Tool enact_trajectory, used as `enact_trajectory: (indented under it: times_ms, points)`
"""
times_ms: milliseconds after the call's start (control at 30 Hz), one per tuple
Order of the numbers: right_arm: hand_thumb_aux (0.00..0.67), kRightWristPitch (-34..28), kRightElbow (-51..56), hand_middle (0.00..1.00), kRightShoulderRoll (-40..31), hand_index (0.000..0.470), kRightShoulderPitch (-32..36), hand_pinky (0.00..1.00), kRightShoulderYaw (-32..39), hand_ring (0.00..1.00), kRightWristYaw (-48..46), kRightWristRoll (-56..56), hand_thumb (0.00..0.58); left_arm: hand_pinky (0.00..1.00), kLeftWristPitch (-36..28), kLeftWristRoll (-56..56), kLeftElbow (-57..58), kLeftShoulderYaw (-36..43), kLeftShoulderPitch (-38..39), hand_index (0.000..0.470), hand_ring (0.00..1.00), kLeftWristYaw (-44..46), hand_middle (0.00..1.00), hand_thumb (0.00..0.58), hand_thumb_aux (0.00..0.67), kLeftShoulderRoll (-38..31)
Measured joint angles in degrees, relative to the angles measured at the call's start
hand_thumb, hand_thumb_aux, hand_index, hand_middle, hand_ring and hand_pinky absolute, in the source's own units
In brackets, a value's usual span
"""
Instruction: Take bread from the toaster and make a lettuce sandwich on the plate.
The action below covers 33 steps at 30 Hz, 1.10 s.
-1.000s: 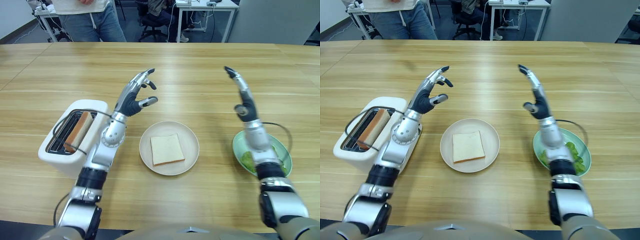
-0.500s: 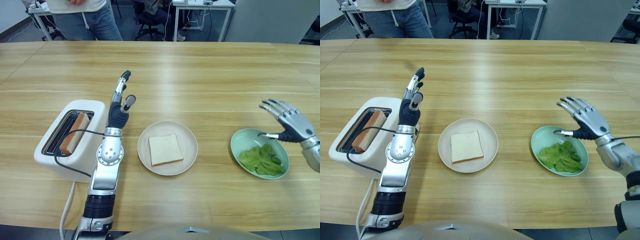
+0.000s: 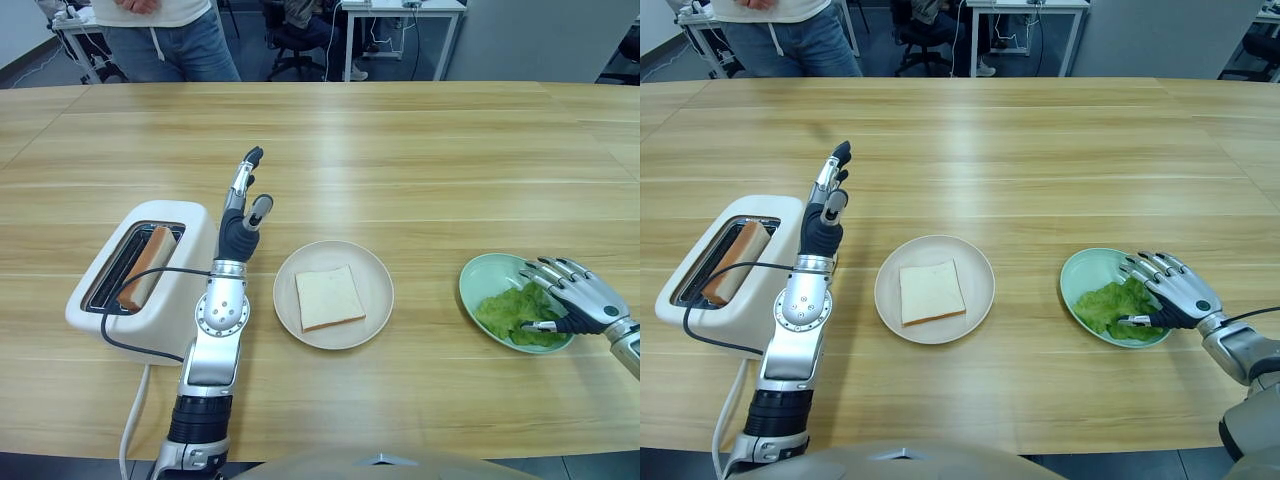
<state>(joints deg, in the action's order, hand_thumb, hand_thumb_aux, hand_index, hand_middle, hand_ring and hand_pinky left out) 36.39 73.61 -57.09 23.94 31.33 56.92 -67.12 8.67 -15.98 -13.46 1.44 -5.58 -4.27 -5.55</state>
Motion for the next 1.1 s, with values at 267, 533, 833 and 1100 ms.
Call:
enact_trajectory:
  times_ms: [267, 533, 833, 1100]
  points:
    - [0.003, -1.4, 0.5, 0.0, 0.5, 0.002, -0.2, 0.0, 3.3, 0.0, 1.7, 1.2, 0.005, 0.0, -0.3, -0.6, 0.0, 1.8, 0.6, 0.0, 0.0, 0.1, 0.0, 0.0, 0.0, 0.1]
    - [0.034, -2.4, 1.1, 0.0, 1.0, 0.023, 0.3, 0.0, 6.1, 0.0, 0.9, 1.9, 0.058, 0.0, -0.4, -1.6, 0.0, 2.3, 1.4, 0.0, 0.0, 0.1, 0.0, 0.0, 0.0, 0.1]
    - [0.06, -2.4, 1.6, 0.0, 1.9, 0.041, 0.9, 0.0, 7.5, 0.0, -3.6, 3.5, 0.1, 0.0, -0.7, -1.7, 0.0, 3.5, 1.5, 0.0, 0.0, 0.2, 0.0, 0.0, 0.0, 0.2]
    - [0.444, -1.3, 1.6, 0.0, 2.2, 0.305, 1.2, 0.0, 8.0, 0.0, -5.9, 5.1, 0.514, 0.0, -1.1, -1.8, 0.0, 3.5, 1.5, 0.0, 0.0, 0.1, 0.0, 0.0, 0.0, 0.1]
